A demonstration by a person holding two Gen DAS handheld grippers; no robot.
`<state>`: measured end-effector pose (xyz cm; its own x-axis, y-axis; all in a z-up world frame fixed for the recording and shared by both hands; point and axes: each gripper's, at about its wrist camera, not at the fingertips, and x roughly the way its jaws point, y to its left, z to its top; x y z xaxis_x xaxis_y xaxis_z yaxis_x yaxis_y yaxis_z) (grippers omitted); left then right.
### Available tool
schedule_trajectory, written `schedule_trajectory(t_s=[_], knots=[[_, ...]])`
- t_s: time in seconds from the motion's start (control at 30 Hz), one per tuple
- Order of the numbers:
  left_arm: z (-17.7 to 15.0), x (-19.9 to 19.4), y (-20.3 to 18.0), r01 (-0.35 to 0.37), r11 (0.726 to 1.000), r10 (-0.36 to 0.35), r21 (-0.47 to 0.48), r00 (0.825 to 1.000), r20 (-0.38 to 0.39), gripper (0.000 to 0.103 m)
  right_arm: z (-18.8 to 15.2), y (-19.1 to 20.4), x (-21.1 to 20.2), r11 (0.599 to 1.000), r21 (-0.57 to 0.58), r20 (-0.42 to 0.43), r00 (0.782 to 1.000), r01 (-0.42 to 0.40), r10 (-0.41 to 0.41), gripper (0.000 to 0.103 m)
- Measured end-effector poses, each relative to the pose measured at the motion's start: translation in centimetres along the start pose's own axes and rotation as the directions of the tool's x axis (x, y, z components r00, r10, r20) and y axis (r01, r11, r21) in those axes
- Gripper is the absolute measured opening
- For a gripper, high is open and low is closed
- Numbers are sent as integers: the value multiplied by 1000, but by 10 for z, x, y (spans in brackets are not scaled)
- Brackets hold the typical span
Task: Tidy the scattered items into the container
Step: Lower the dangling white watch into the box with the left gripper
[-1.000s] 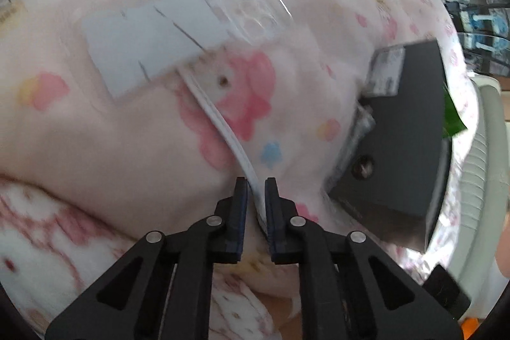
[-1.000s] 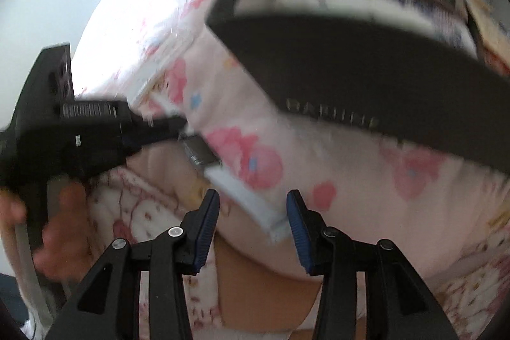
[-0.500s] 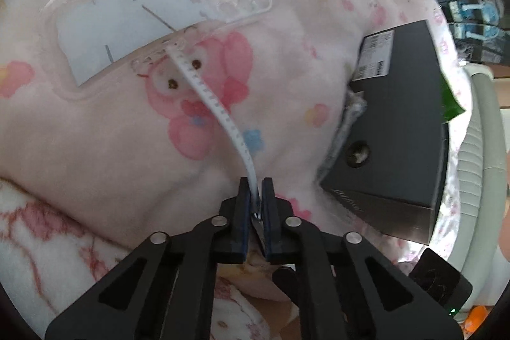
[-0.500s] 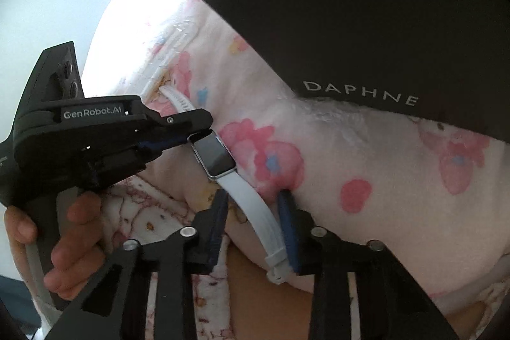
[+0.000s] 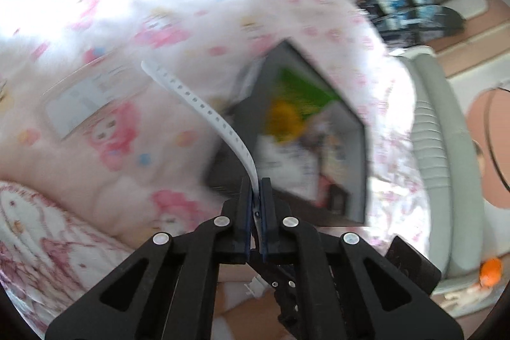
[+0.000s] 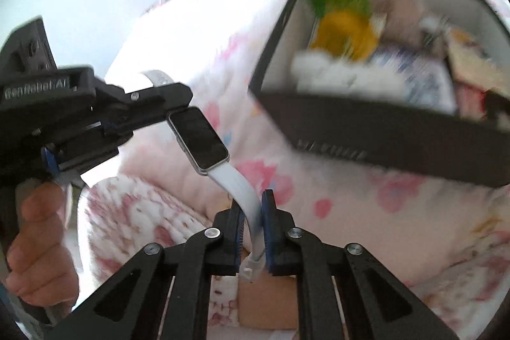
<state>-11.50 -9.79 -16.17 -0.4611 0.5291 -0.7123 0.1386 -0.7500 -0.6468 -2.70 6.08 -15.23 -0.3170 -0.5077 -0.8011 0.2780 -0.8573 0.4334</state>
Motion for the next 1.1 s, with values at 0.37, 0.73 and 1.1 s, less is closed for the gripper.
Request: schedule_trajectory(t_s=[0.37,0.73,1.1], knots=[[37,48,-100,172,979,-167,106,984,-54,4,68,-85,-114,990,73,270,953,119,-134,8],[46,157,-83,147,989,-143,6,972,-185,5,114,-162,-81,963,52,195,943,263,-268,9],[40,197,-76,20,1000,-19,2,967,-255,15,107,-194,-59,960,127,90,961,249,-261,15]])
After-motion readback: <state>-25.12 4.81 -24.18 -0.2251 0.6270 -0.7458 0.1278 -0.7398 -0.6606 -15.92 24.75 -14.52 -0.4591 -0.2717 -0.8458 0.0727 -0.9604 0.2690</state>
